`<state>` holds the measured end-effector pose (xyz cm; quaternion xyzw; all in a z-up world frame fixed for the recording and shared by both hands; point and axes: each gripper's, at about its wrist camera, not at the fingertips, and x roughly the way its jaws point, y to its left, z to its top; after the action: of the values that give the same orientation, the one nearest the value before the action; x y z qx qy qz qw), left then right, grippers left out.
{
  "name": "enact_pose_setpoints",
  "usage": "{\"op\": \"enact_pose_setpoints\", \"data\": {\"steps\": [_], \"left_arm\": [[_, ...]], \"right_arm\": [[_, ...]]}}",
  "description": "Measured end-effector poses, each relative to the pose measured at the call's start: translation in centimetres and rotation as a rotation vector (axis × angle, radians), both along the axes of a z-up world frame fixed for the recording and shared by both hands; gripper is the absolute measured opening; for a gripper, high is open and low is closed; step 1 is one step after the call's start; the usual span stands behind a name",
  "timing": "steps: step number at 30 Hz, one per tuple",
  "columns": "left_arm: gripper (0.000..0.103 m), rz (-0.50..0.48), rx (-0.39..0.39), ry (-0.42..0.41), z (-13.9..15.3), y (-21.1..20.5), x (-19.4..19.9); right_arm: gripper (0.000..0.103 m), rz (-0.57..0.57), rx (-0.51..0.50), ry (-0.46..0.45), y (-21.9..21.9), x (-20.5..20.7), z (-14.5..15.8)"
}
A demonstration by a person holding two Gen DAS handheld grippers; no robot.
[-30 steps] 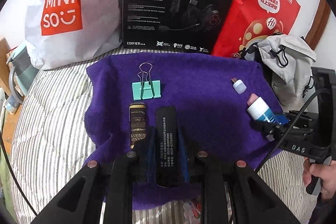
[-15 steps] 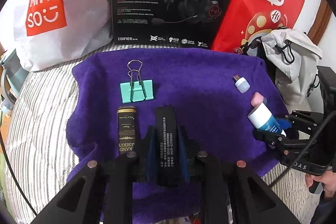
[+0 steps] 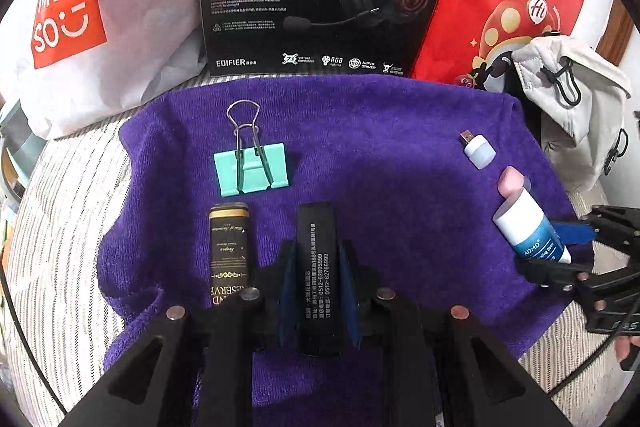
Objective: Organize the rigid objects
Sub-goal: 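Carry the case onto the towel with the left tool while the right tool sets the balm stick there, then open the left tool releasing the case beside the Grand Reserve bottle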
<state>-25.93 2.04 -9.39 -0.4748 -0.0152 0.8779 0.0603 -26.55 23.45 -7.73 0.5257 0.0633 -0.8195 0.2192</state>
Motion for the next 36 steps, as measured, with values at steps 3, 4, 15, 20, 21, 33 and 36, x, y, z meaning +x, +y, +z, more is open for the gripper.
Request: {"op": "enact_pose_setpoints", "data": {"steps": [3,4,15,20,21,33,36], "left_arm": [[0.021,0.000,-0.009,0.004,-0.1,0.1,0.1],[0.021,-0.003,-0.015,0.005,-0.1,0.2,0.2],[0.023,-0.009,-0.042,0.010,-0.2,0.9,1.3],[0.054,-0.004,-0.068,0.061,2.1,0.8,3.2],[0.062,-0.005,-0.065,0.079,2.7,0.7,3.8],[0.091,-0.078,0.016,0.191,6.1,-1.0,10.9],[0.091,-0.091,-0.004,0.156,5.1,-1.2,12.1]], "right_arm": [[0.049,-0.025,-0.013,0.029,0.5,0.7,1.0],[0.049,-0.035,-0.018,0.038,0.7,1.0,1.4],[0.055,-0.129,-0.043,0.044,2.1,4.2,2.8],[0.058,-0.182,-0.073,0.053,3.2,6.5,3.2],[0.063,-0.190,-0.087,0.044,3.3,6.9,3.3],[0.065,-0.175,-0.117,0.020,1.0,13.8,3.4],[0.065,-0.175,-0.122,0.000,-0.1,15.3,2.6]]}}
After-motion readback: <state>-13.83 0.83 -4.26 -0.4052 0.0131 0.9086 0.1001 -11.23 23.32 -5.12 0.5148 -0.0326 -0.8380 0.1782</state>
